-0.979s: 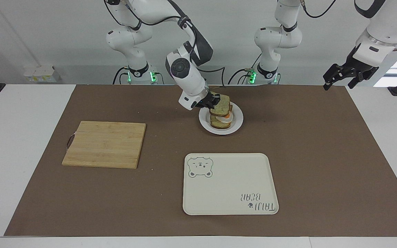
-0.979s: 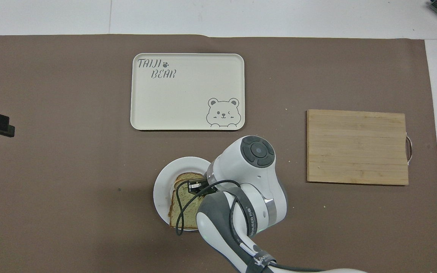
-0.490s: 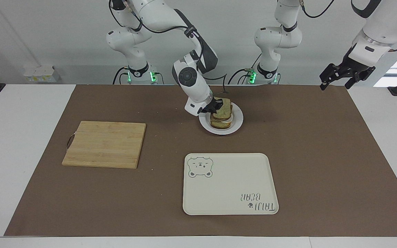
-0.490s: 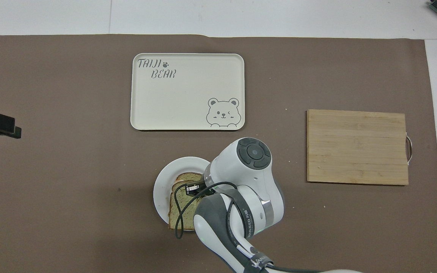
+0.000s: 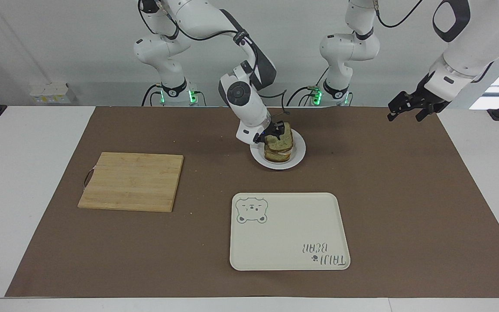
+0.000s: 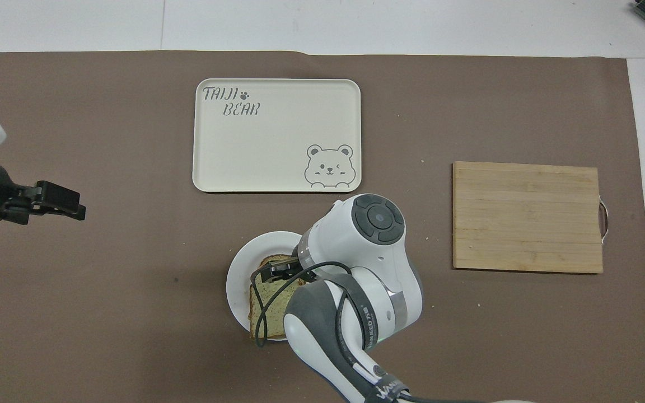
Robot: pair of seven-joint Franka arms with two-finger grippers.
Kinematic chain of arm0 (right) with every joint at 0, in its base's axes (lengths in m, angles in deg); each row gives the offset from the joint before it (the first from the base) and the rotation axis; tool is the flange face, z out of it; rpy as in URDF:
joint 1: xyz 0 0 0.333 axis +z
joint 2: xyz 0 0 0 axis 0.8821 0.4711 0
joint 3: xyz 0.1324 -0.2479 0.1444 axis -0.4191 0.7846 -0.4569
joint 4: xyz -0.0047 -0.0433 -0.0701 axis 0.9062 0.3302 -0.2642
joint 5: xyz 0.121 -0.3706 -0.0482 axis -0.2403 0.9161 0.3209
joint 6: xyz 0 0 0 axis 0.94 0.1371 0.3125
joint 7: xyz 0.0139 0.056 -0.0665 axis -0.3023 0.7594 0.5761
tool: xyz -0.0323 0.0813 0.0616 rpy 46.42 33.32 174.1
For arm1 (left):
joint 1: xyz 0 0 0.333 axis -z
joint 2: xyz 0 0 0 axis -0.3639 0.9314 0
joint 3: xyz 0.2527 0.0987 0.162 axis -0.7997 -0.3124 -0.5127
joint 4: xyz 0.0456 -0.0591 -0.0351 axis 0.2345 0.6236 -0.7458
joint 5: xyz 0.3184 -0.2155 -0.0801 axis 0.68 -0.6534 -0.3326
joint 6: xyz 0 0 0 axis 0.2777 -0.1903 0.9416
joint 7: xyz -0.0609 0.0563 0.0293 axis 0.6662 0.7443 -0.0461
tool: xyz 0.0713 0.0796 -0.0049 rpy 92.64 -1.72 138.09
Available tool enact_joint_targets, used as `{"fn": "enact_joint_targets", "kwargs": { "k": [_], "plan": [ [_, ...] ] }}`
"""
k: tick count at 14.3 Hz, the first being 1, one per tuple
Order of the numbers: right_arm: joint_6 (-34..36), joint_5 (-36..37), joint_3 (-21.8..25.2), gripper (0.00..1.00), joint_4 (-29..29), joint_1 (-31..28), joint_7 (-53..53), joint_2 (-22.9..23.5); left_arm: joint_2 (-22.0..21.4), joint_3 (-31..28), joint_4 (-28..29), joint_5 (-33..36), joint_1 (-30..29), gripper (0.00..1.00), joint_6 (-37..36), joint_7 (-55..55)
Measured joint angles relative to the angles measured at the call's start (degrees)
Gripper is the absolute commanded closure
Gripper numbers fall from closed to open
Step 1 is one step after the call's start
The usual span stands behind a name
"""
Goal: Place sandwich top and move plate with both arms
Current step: 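Lower the bread onto the toast with the right gripper while the left gripper reaches, then withdraw the right gripper while the left gripper grasps the plate rim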
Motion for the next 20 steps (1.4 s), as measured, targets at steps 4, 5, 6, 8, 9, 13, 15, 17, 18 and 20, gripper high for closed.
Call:
{"fn": "enact_joint_targets", "kwargs": {
  "k": [4, 5, 6, 8, 9, 13, 15, 17, 18, 20],
  "plan": [
    [0.2, 6.9, 0.5, 0.0, -0.5, -1.9, -0.1, -3.6, -3.1, 0.1, 10.1, -5.7, 1.1, 0.0, 7.8, 2.2],
    [0.8, 8.3, 0.6, 0.0, -0.6, -2.8, -0.1, -4.8, -3.4, 0.1, 12.2, -6.4, 1.9, 0.0, 10.0, 2.6],
    [1.8, 9.5, 0.6, 0.0, -0.6, -4.0, -0.1, -6.0, -3.5, 0.1, 14.5, -7.3, 3.0, 0.0, 13.0, 2.7],
    [3.8, 14.4, 0.6, 0.0, -0.9, -6.7, -0.2, -8.2, -3.5, 0.2, 18.8, -10.1, 5.4, 0.0, 17.7, 2.7],
    [4.2, 18.0, 0.7, 0.0, -1.2, -7.6, -0.3, -9.0, -3.5, 0.3, 20.5, -11.3, 6.2, 0.0, 18.6, 2.9],
    [7.2, 25.8, 0.7, 0.0, -4.4, -11.2, -0.3, -10.4, -3.5, 0.3, 29.3, -19.6, 7.5, 0.0, 25.7, 12.1],
    [11.0, 25.9, 0.8, 0.0, -5.7, -15.6, -0.5, -11.9, -3.5, 0.2, 35.0, -25.0, 9.1, 0.13, 31.0, 18.2],
    [14.7, 25.9, 1.0, 0.0, -6.8, -19.7, -0.7, -14.0, -3.5, 0.3, 38.2, -26.8, 12.4, 0.43, 34.6, 19.4],
    [16.3, 25.9, 1.2, 0.0, -7.5, -21.1, -0.8, -14.8, -3.5, 0.3, 39.3, -27.4, 14.1, 0.55, 36.1, 19.4],
    [19.6, 26.0, 1.4, 0.0, -9.4, -23.1, -0.8, -15.8, -3.5, 0.3, 41.6, -30.4, 15.8, 0.56, 37.8, 19.8]
  ]
}}
